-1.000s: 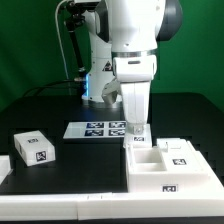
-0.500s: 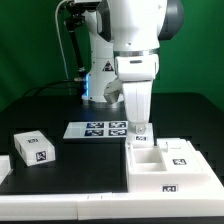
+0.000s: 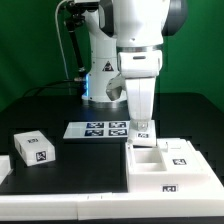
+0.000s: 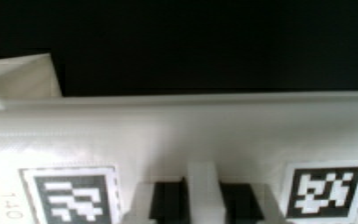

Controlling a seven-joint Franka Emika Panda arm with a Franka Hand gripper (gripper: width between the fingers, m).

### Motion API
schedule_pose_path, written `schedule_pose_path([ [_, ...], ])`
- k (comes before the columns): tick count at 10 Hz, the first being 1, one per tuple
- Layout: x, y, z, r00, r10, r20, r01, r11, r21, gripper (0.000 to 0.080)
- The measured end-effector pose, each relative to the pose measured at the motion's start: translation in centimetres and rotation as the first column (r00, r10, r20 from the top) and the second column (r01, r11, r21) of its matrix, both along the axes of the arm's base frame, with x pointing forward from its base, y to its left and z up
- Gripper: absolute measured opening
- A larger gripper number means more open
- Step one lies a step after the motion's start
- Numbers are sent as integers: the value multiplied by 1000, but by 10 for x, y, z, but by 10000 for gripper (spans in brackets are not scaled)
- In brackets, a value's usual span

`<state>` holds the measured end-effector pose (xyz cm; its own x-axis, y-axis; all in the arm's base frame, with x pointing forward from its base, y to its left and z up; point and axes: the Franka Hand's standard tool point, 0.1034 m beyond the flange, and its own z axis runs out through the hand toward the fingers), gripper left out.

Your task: Assemble cabinet

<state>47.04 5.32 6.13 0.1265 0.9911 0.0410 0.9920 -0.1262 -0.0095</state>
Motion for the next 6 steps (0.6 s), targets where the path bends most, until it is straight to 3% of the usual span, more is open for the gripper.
schedule_pose_path([
  [6, 0, -2, -5, 1000, -3, -8, 3, 1000, 3, 70],
])
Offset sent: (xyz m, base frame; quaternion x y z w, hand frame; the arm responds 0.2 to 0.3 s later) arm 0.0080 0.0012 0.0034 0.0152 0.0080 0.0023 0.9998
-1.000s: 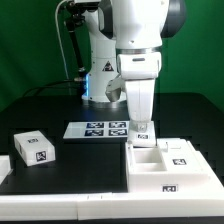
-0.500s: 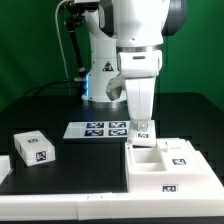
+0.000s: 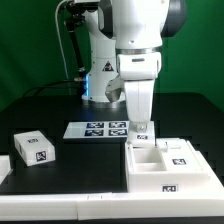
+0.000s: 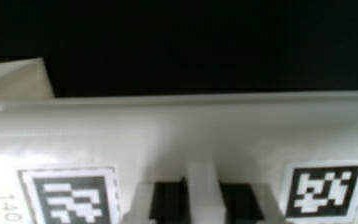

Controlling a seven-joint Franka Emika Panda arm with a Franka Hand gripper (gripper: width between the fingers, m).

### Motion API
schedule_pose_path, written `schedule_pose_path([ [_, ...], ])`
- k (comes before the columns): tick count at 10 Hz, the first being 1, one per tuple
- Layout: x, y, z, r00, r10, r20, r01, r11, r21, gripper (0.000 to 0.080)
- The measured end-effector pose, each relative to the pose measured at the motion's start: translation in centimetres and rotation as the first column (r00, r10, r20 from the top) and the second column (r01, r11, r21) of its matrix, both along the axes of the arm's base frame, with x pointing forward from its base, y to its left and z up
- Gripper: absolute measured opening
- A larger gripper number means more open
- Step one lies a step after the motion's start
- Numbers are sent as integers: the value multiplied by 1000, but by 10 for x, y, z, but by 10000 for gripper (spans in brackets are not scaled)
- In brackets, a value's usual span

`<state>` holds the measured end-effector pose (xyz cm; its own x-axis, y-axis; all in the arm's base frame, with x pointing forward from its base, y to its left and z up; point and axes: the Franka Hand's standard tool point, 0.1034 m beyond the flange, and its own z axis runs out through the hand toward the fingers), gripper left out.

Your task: Assemble cabinet

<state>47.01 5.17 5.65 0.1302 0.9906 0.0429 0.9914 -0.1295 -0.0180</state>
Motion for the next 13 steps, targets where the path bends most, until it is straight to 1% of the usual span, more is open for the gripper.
schedule_pose_path([
  [8, 0, 0, -2, 1000, 14, -3, -14, 1000, 1, 70],
  [11, 9, -2, -2, 997, 70, 15, -70, 998, 7, 70],
  [13, 9, -4, -3, 993, 112, 28, -112, 994, 8, 70],
])
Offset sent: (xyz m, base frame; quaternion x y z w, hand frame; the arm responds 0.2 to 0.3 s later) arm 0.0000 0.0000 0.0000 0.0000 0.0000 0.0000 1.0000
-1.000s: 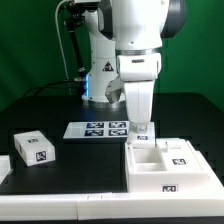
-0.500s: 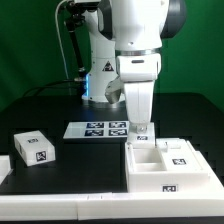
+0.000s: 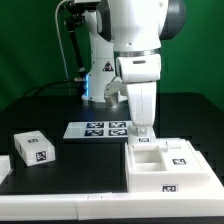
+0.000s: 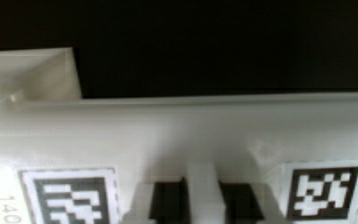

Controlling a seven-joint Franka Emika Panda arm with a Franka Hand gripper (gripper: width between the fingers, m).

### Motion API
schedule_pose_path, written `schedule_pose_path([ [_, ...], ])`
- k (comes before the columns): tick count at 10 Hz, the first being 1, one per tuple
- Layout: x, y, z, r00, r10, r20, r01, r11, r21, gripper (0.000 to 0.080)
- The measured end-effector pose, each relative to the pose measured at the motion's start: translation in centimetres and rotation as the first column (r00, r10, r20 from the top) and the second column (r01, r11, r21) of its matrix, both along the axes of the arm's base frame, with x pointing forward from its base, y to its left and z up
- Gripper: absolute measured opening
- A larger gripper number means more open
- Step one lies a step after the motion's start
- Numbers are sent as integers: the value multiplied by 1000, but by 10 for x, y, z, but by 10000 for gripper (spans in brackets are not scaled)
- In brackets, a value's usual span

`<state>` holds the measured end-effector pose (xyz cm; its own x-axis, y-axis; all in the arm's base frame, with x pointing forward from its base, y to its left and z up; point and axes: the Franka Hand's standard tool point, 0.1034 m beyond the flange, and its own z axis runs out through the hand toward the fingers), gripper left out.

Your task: Assemble cabinet

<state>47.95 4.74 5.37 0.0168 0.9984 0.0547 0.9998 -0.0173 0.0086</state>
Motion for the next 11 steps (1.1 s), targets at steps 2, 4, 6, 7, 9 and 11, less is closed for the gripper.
schedule_pose_path([
  [2, 0, 0, 0, 1000, -10, 0, 10, 1000, 0, 70],
  [4, 10, 1, 0, 1000, -12, 8, 12, 1000, 4, 70],
  [6, 36, 6, 1, 999, -46, 12, 46, 999, 11, 70],
  [7, 45, 5, 2, 998, -61, 14, 61, 998, 14, 70],
  [9, 60, 4, 3, 998, -54, 15, 54, 998, 15, 70],
  [11, 60, 3, 2, 999, -43, 14, 42, 999, 15, 70],
])
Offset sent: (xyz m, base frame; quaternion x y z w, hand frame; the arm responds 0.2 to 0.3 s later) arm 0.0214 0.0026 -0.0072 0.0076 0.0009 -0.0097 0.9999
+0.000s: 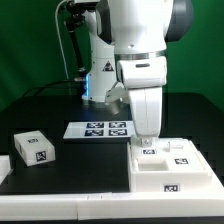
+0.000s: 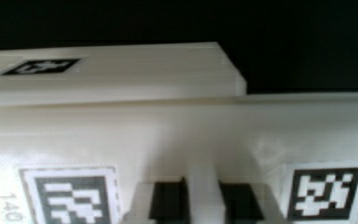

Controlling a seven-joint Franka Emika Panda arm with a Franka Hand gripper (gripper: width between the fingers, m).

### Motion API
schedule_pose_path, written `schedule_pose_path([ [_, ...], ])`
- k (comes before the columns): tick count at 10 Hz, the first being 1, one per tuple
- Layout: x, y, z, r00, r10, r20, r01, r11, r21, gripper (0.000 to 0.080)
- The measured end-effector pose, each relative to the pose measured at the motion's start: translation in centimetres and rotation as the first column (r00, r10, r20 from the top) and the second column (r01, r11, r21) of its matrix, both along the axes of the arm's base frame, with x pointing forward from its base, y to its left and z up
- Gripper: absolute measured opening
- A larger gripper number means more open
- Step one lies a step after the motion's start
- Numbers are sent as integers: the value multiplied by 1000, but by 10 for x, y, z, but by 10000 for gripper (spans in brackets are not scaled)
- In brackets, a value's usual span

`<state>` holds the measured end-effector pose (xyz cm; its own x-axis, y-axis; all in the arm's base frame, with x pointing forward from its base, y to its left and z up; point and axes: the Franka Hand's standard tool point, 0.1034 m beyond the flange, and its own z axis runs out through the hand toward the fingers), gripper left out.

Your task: Assemble cabinet

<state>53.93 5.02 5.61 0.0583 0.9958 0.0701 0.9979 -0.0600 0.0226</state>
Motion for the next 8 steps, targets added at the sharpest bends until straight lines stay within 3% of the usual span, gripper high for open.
schedule_pose_path([
  [3, 1, 0, 0, 1000, 1, 0, -1, 1000, 0, 70],
  [7, 48, -2, 0, 1000, -11, -11, 12, 1000, 9, 70],
  [8, 51, -2, -1, 1000, -6, -25, 6, 1000, 9, 71],
])
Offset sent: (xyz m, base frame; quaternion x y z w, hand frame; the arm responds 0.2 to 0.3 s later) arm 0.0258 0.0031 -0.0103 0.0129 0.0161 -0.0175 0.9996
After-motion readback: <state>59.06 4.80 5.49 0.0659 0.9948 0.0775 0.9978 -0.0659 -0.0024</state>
